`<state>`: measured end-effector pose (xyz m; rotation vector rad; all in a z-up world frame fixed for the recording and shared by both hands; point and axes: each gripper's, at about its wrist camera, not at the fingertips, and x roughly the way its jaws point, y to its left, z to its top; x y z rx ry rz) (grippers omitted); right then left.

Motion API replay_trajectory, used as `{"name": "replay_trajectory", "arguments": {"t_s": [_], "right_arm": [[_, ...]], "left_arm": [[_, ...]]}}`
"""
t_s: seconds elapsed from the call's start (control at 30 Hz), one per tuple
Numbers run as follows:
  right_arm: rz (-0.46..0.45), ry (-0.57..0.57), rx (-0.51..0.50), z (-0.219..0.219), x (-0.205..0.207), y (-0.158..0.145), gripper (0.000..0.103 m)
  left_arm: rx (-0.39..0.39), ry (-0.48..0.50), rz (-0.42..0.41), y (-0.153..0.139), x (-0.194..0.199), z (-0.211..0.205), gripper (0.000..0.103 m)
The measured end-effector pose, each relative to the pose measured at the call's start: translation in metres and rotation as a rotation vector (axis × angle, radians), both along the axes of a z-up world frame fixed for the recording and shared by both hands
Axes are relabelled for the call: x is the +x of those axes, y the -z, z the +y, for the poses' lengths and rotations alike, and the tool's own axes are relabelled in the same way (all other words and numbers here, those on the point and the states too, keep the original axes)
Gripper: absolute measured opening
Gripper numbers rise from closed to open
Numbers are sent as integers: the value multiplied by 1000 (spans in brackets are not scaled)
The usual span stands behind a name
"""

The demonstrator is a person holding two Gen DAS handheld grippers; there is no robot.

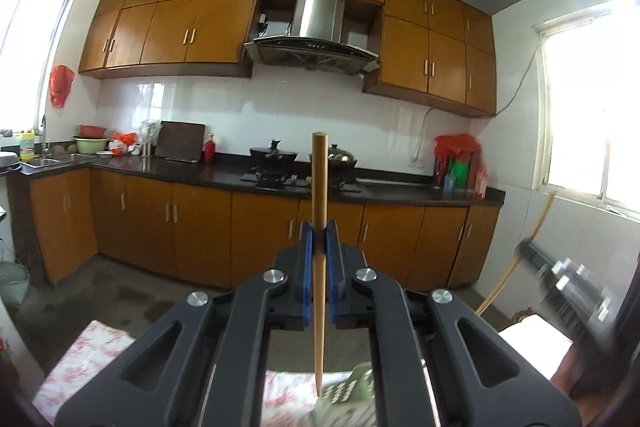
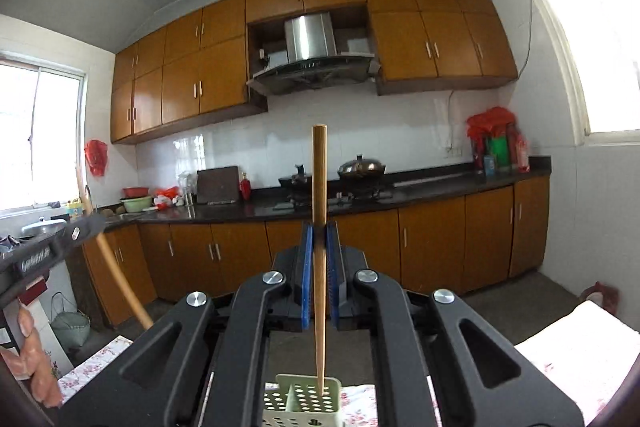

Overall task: Organize utensils
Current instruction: 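Lift the left gripper's chopstick over the green holder while the right gripper carries its chopstick there, then open the left gripper to drop its chopstick into the holder while the right gripper releases its own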

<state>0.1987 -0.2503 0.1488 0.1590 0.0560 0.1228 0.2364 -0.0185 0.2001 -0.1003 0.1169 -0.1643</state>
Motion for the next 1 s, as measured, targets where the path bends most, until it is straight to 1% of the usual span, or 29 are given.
{"name": "replay_trajectory", "arguments": {"t_s": [0.07,0.17,0.23,0.37,0.43,0.53,0.6,0.63,0.67,0.7,0.73,0.77,0.83,0.93,1.0], "right_arm": [[34,-2,5,3,9,11,8],[93,-5,16,3,18,28,8],[134,-11,28,2,23,38,8],[193,-21,35,3,24,57,8],[211,-27,32,4,23,62,8],[223,-31,22,7,21,66,8],[234,-32,19,6,19,68,8],[240,-32,21,5,17,67,10],[244,-30,23,4,16,65,17],[246,-28,24,3,15,65,22],[242,-26,29,1,11,62,33],[235,-24,31,-4,10,61,38],[227,-17,28,-7,2,57,38],[215,2,33,-16,-14,52,47],[218,16,42,-24,-23,50,49]], "left_arm": [[-16,13,9,8,11,-10,8],[-42,28,30,33,30,-24,8],[-45,31,47,48,37,-26,8],[-63,41,118,79,54,-26,8],[-54,33,152,90,59,-26,8],[-38,32,174,102,60,-24,8],[-32,34,188,107,59,-22,12],[-30,36,196,109,58,-21,16],[-30,36,198,110,57,-21,22],[-29,34,201,110,55,-19,25],[-30,31,203,110,53,-18,30],[-34,30,205,110,49,-16,33],[-39,28,209,108,45,-11,39],[-54,18,206,102,33,-2,45],[-63,13,204,98,22,6,47]]}}
